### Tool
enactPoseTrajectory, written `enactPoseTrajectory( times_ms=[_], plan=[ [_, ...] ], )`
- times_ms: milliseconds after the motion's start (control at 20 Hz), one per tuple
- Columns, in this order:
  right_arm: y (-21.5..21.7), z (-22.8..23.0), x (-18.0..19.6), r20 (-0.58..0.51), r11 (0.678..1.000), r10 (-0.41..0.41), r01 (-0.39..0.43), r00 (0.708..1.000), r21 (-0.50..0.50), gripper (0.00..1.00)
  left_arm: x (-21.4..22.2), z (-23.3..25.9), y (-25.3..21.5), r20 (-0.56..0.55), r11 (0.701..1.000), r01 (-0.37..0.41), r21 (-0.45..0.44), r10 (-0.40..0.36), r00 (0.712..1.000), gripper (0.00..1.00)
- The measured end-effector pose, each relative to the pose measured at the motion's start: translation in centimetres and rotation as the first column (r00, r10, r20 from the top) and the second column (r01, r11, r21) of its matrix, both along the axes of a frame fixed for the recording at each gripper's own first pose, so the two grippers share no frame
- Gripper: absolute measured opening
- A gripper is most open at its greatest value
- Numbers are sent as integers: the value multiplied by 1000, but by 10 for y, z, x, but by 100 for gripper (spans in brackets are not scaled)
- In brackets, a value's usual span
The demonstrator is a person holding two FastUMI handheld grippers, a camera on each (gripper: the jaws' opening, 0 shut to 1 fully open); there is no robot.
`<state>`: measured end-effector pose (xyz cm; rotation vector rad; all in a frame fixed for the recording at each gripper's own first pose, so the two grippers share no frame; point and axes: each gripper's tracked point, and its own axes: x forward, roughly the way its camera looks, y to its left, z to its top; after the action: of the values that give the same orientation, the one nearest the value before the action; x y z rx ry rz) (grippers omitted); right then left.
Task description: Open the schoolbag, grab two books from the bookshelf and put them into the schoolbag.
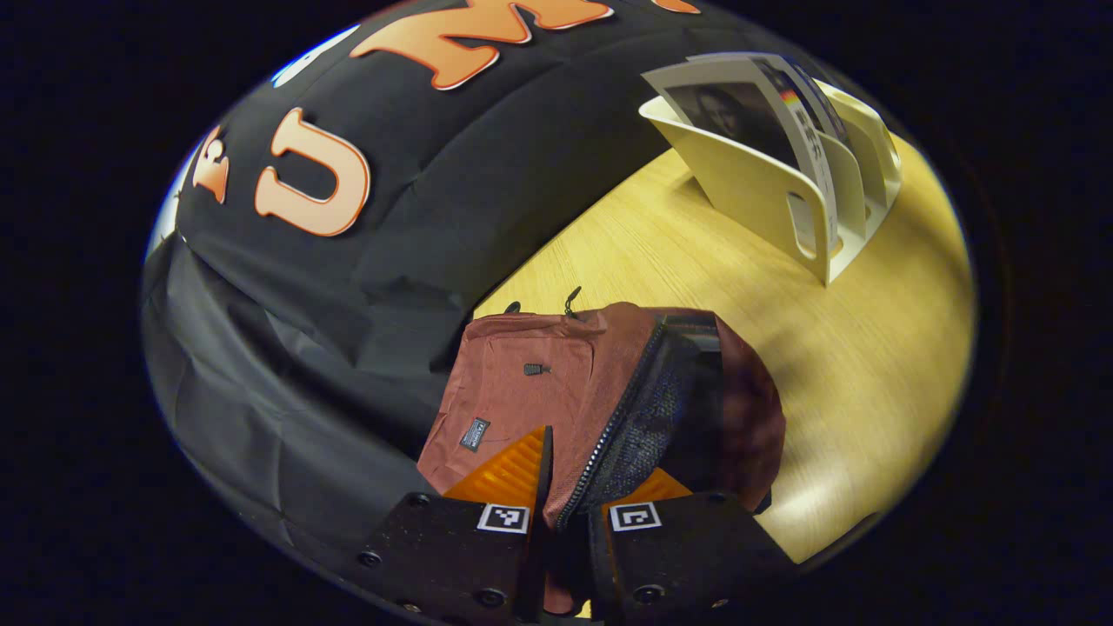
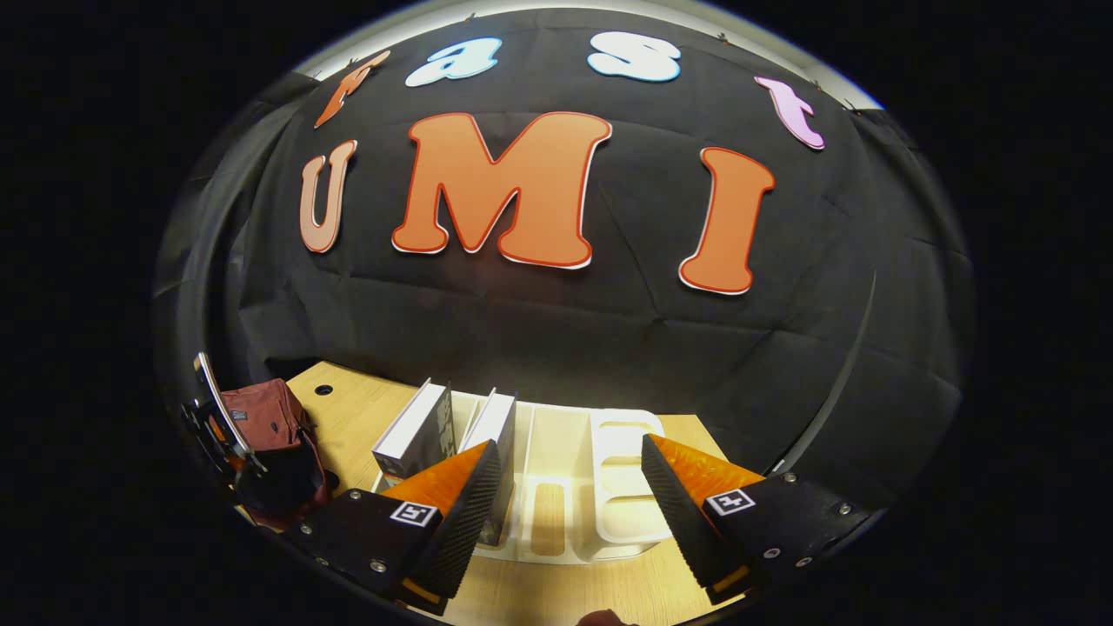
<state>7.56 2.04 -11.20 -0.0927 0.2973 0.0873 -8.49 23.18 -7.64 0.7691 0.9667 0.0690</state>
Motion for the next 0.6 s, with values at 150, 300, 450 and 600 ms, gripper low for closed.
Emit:
enactPoseTrajectory(
  times_ms=[150, 300, 450, 600],
  plan=[
    [31, -1, 7, -69, 998, 55, -58, 996, -31, 96, 9, 12, 5, -34, 996, 16, -85, -19, 999, 13],
    [62, -1, 13, -142, 993, 99, -107, 985, -55, 96, 18, 23, 13, -84, 985, 13, -173, -28, 996, 10],
    [97, -12, 15, -267, 987, 151, -159, 952, -11, 97, 23, 27, 22, -153, 956, -23, -291, -23, 988, 8],
    [126, -17, 18, -363, 982, 180, -191, 914, 8, 97, 29, 33, 32, -223, 921, -69, -384, -20, 975, 8]
  ],
)
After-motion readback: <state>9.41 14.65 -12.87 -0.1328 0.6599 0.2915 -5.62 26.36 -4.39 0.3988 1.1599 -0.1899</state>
